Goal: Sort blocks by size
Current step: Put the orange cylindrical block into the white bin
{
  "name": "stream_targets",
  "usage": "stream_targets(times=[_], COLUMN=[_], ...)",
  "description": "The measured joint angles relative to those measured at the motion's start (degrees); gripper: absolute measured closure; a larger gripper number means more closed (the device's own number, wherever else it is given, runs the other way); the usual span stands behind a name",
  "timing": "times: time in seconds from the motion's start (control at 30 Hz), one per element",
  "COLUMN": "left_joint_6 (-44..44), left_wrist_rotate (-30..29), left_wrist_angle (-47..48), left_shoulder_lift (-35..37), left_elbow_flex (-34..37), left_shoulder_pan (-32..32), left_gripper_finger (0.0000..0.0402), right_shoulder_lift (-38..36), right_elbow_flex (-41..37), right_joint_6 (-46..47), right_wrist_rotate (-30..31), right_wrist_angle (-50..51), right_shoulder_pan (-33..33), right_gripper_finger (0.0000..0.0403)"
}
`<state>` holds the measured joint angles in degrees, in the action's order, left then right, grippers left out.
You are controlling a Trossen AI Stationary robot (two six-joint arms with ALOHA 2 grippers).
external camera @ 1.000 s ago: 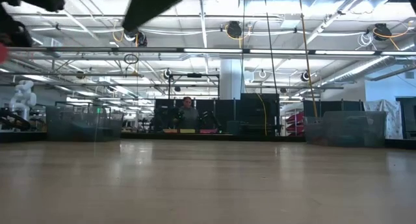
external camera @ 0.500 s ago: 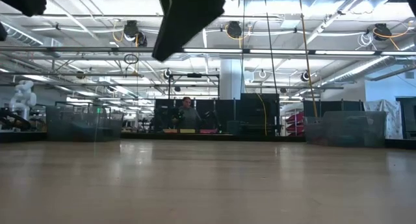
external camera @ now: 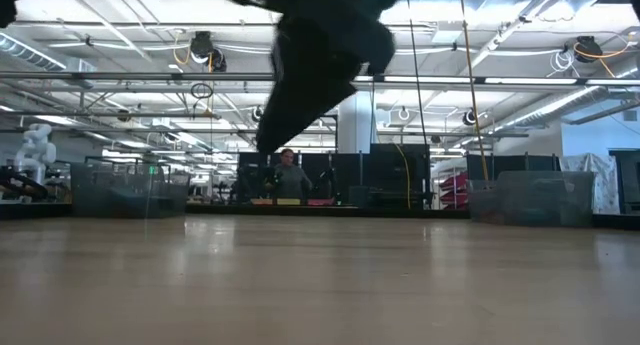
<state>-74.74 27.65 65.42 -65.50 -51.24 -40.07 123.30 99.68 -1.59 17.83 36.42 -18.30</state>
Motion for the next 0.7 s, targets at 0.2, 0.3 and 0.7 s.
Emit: stream_targets(times=[0.2,0.3,0.7], left_joint_6=[-1.3,1.0,18.7], left_wrist_rotate=[4.4,6.4,6.3], left_wrist_angle=[7.4,8.8,6.0], left_shoulder_lift=[-2.6,-5.4,-16.2], left_elbow_flex=[0.0,0.0,0.0], left_shoulder_pan=[0.0,0.8,4.9], left_gripper_finger=[0.0267,0.0267,0.0267], right_shoulder_lift=[-12.0,-17.7,-26.4], right_elbow_flex=[-17.3,-24.9,-35.8], right_joint_6=[1.6,3.5,9.9], right_wrist_rotate=[-2.2,-3.9,-4.3], right_wrist_angle=[-17.6,-25.9,-34.0], right_shoulder_pan=[2.0,2.7,3.0], right_gripper_finger=[0.019,0.019,0.0191])
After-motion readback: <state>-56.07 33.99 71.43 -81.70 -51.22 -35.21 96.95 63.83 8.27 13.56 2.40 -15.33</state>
